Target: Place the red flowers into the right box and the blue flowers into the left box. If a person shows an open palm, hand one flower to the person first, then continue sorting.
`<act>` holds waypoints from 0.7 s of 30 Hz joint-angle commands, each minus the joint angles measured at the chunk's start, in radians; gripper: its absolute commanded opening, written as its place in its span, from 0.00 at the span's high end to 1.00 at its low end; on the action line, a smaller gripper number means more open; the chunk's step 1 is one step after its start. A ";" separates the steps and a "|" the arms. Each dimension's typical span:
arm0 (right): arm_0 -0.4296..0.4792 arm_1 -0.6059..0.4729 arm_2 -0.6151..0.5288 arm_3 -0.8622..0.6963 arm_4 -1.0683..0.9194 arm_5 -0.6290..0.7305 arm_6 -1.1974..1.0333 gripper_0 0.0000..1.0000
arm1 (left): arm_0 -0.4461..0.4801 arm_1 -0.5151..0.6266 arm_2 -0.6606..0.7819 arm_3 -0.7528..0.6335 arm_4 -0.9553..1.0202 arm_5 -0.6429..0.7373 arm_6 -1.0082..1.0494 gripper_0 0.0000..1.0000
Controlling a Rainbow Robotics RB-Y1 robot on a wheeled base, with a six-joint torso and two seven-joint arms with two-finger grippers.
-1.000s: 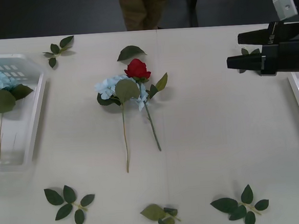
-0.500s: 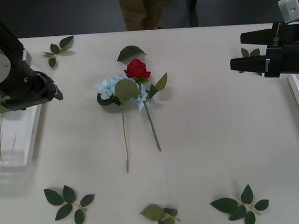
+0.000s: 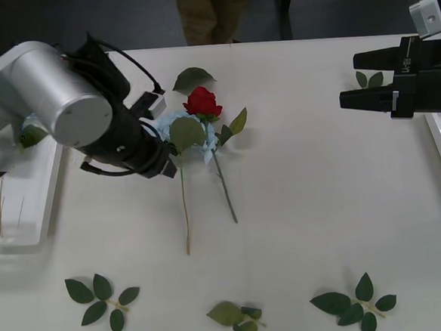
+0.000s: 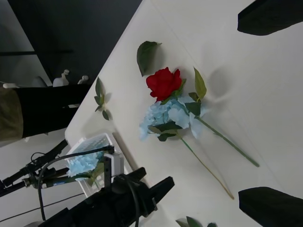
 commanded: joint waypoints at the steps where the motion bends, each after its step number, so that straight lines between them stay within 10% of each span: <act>1: 0.012 0.010 -0.005 -0.014 -0.013 0.005 0.008 0.07 | -0.070 -0.134 -0.050 0.058 -0.105 0.004 0.056 0.00; 21: 0.014 0.010 -0.007 -0.011 -0.013 0.011 0.008 0.07 | -0.100 -0.305 -0.320 0.446 -0.402 -0.248 0.301 0.00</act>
